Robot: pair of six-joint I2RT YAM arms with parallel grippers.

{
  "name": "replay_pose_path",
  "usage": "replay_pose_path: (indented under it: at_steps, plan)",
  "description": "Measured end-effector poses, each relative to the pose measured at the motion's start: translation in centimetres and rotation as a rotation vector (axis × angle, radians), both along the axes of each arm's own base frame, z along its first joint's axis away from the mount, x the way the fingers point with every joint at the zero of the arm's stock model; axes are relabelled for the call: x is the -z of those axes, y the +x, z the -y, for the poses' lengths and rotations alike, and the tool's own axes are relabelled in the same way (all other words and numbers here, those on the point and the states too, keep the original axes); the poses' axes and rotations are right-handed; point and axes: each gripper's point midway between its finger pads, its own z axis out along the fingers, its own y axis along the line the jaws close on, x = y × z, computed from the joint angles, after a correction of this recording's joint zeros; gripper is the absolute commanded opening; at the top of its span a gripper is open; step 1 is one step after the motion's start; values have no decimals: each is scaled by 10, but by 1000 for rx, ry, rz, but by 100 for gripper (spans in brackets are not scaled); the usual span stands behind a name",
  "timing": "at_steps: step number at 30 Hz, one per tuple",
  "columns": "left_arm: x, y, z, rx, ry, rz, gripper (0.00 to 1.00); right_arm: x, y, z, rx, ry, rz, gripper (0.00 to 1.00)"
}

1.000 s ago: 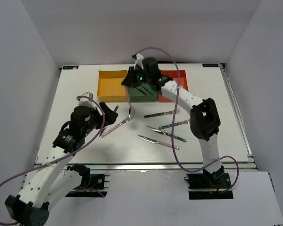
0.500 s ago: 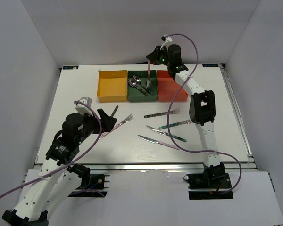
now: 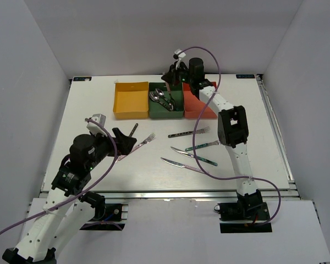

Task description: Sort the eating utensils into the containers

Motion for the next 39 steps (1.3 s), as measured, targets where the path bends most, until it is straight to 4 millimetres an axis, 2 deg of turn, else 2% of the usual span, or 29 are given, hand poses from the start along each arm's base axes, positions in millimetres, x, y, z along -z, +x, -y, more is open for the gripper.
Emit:
replay_pose_path:
  at_steps: [1, 3, 4, 6, 10, 12, 15, 17, 19, 21, 23, 24, 25, 27, 29, 31, 35, 37, 39]
  plan:
    - [0, 0, 0, 0, -1, 2, 98, 1, -1, 0, -6, -6, 3, 31]
    - [-1, -1, 0, 0, -2, 6, 98, 4, -3, 0, -12, -13, -8, 64]
    - [-2, -1, -1, -1, -3, 8, 98, 5, -3, 0, -13, -17, -9, 69]
    - [-3, -2, -1, -1, -5, 12, 98, 8, -4, 0, -10, -28, -16, 88]
    - [-4, -2, -2, -6, -7, 17, 98, 5, -4, 0, 7, -47, -21, 89]
    - [-4, -1, -3, -14, -5, 17, 98, -5, -5, 2, 40, -57, -27, 89]
    - [-3, 1, -6, -35, 0, 16, 98, -40, -7, 11, 134, -69, -8, 89]
    - [-2, 3, -10, -58, 5, 12, 98, -76, -14, 25, 262, -85, 15, 89]
    - [1, 5, -14, -87, 13, 3, 98, -112, -34, 43, 403, -113, 40, 89]
    - [5, 7, -19, -121, 25, -12, 98, -147, -69, 57, 512, -124, 67, 89]
    - [10, 11, -25, -161, 37, -29, 98, -170, -121, 69, 544, -98, 75, 89]
    - [13, 12, -28, -180, 47, -39, 98, -171, -149, 72, 530, -80, 66, 89]
    - [16, 13, -31, -197, 58, -51, 98, -168, -174, 80, 521, -64, 54, 89]
    - [20, 16, -36, -231, 84, -72, 98, -148, -205, 105, 557, -56, -2, 89]
    - [23, 20, -43, -269, 118, -91, 98, -117, -214, 134, 662, -79, -92, 89]
    - [23, 25, -52, -316, 157, -100, 98, -76, -218, 156, 771, -129, -209, 89]
    - [28, 33, -66, -395, 219, -111, 98, 3, -249, 183, 879, -231, -409, 89]
    - [31, 35, -66, -399, 231, -118, 98, 26, -267, 192, 909, -252, -467, 89]
    - [34, 36, -66, -396, 243, -127, 98, 37, -277, 199, 958, -238, -506, 89]
